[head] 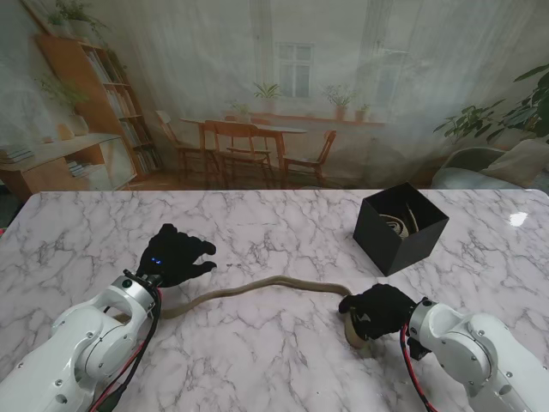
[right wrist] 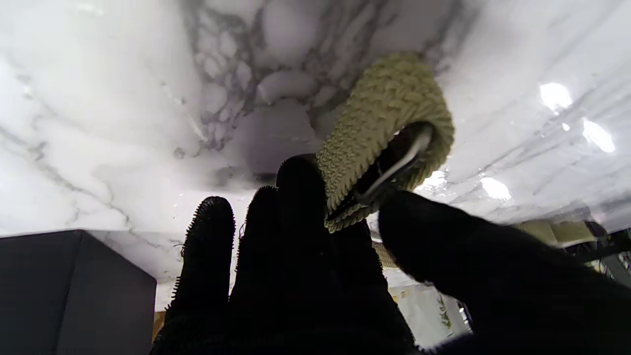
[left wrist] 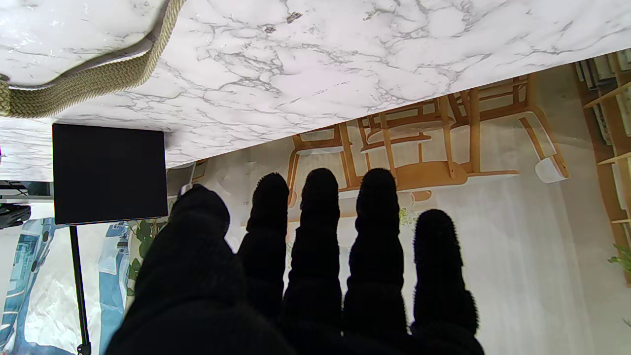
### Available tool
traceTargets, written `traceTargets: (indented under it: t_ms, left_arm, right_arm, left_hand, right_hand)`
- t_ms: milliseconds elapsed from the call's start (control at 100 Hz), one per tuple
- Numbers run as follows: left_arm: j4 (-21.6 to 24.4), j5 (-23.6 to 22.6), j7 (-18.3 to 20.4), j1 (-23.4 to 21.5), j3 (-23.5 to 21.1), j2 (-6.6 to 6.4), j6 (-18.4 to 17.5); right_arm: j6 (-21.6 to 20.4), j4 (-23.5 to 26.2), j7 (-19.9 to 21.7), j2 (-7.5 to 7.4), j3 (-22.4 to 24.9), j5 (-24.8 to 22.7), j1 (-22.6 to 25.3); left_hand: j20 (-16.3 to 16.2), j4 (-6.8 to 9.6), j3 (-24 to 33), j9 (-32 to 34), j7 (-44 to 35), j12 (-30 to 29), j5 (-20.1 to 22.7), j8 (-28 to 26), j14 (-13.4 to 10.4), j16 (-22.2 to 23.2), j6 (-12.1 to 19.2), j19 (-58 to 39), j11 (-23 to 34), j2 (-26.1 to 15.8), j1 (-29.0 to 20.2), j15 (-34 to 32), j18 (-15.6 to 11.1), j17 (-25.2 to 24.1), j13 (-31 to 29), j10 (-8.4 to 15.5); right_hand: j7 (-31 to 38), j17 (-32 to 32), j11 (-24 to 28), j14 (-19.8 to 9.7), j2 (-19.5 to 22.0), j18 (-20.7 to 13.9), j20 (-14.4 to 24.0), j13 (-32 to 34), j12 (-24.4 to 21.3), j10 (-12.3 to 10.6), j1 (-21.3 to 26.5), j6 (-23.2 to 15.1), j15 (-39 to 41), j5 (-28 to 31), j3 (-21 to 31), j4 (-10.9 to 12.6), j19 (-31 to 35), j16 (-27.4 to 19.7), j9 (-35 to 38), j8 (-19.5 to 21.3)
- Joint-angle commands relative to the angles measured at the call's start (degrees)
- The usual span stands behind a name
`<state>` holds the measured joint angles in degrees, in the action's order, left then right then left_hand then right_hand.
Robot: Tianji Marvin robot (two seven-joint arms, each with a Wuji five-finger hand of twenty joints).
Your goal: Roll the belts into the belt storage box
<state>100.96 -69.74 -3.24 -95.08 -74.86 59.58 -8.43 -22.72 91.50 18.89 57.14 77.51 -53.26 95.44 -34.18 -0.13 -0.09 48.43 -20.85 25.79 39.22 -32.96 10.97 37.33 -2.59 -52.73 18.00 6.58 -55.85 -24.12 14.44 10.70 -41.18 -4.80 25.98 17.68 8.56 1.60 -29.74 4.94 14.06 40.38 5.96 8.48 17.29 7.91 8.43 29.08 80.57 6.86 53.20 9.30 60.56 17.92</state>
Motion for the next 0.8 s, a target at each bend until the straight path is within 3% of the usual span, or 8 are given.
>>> traceTargets:
  t_ms: [0, 60, 160, 240, 340, 540, 730, 790]
  left_arm:
    - [-0.1, -0.1, 0.8, -0.1, 0.0, 0.03, 0.0]
    - [-0.1, -0.1, 0.7, -0.1, 0.0, 0.03, 0.0]
    - [-0.1, -0.1, 0.7, -0.1, 0.0, 0.03, 0.0]
    - [-0.1, -0.1, 0.7, -0.1, 0.0, 0.04, 0.0]
    - [-0.1, -0.1, 0.7, -0.1, 0.0, 0.03, 0.0]
    - [-0.1, -0.1, 0.8, -0.1, 0.1, 0.03, 0.0]
    - [-0.1, 0.1, 0.7, 0.0, 0.1, 0.06, 0.0]
    - [-0.1, 0.2, 0.8, 0.0, 0.1, 0.06, 0.0]
  right_arm:
    - [1.2, 0.3, 0.5, 0.09, 0.1, 0.9, 0.8]
    - [1.8, 0.4, 0.2, 0.22, 0.1, 1.4, 0.9]
    - [1.1, 0.8, -0.5, 0.11, 0.4, -1.7, 1.1]
    - [0.2, 0.6, -1.1, 0.03, 0.3, -3.5, 0.9]
    - [-1.1, -0.1, -2.7, -0.08, 0.0, -6.4, 0.4]
    - [-1.5, -1.0, -5.6, -0.23, -0.6, -11.2, -0.1]
    - [-0.9, -1.7, -8.0, -0.21, -0.9, -13.3, 0.0]
    - [-0.5, -2.3, -9.5, -0.15, -1.1, -13.7, -0.1]
  left_hand:
    - [-0.4, -1.24, -0.9, -1.3, 1.1, -0.5, 0.8, -0.4, 0.9, -0.5, -0.6, 1.7, -0.8, -2.4, 0.2, 1.3, 2.1, -1.0, 1.1, -1.2]
    - [-0.4, -1.25, -0.9, -1.3, 1.1, -0.5, 0.8, -0.4, 0.9, -0.5, -0.6, 1.7, -0.8, -2.4, 0.2, 1.3, 2.1, -1.0, 1.1, -1.2]
    - [-0.4, -1.25, -0.9, -1.3, 1.1, -0.5, 0.8, -0.4, 0.9, -0.5, -0.6, 1.7, -0.8, -2.4, 0.3, 1.3, 2.2, -1.0, 1.0, -1.2]
    - [-0.4, -1.24, -0.9, -1.3, 1.1, -0.5, 0.8, -0.4, 0.8, -0.5, -0.6, 1.7, -0.8, -2.4, 0.2, 1.3, 2.3, -1.0, 1.0, -1.3]
    - [-0.4, -1.23, -0.9, -1.3, 1.1, -0.5, 0.8, -0.4, 0.8, -0.5, -0.6, 1.7, -0.8, -2.4, 0.2, 1.2, 2.1, -1.0, 1.0, -1.2]
    - [-0.4, -1.23, -0.9, -1.4, 1.1, -0.5, 0.8, -0.4, 0.9, -0.5, -0.6, 1.7, -0.8, -2.4, 0.1, 1.2, 2.3, -1.0, 1.0, -1.2]
    - [-0.4, -1.25, -0.9, -1.3, 1.2, -0.5, 0.7, -0.4, 0.9, -0.5, -0.6, 1.6, -0.8, -2.6, 0.3, 1.2, 2.2, -1.0, 1.0, -1.2]
    - [-0.4, -1.25, -0.9, -1.3, 1.2, -0.5, 0.8, -0.4, 0.9, -0.5, -0.7, 1.7, -0.7, -2.6, 0.4, 1.2, 2.2, -1.0, 1.1, -1.2]
  right_hand:
    - [2.4, -1.3, -4.8, -0.9, 5.7, 0.4, -0.9, -1.5, -1.0, 0.6, -4.2, 7.8, -2.3, 2.3, 8.3, 0.7, -0.8, -2.3, -3.7, 0.1]
    - [1.9, -1.5, -4.8, -0.9, 7.6, 0.4, -0.8, -1.4, -1.0, 0.8, -2.3, 7.7, -2.1, 3.2, 6.5, -0.5, -0.6, -2.2, -3.5, -0.3]
    - [2.9, 0.1, -4.6, -1.8, -2.4, -0.2, -0.5, -0.1, -0.9, -0.9, 10.8, 6.6, -2.0, 3.3, 9.3, -7.7, 0.2, -2.1, -2.5, 0.0]
    - [5.5, 1.9, -4.3, -3.1, -8.4, -0.9, -0.5, 1.7, -0.8, -2.7, 21.6, 5.6, -1.9, 2.8, 9.4, -7.8, 0.7, -2.2, -1.3, 0.7]
    - [10.6, 4.5, -3.9, -6.9, -9.9, -3.0, -0.6, 4.5, -0.7, -8.1, 28.0, 1.2, -1.8, 0.3, 8.1, -8.4, 1.0, -2.2, 0.4, 2.5]
    - [17.4, 6.7, -2.6, -10.4, -10.2, -4.9, -1.4, 7.8, -0.2, -15.7, 25.7, -8.2, -3.1, 0.9, 2.1, -9.9, 0.3, -3.0, 5.8, 5.0]
    - [19.9, 8.8, 1.7, -11.0, -12.5, -5.0, -1.6, 10.0, 1.8, -18.3, 21.5, -14.1, -2.4, 4.5, -3.2, -10.4, 1.1, -2.6, 8.2, 5.7]
    - [20.4, 9.9, 3.5, -11.7, -14.6, -5.5, -1.4, 11.4, 2.7, -18.5, 21.6, -15.0, -2.0, 6.3, -3.8, -12.9, 2.0, -2.5, 9.3, 5.8]
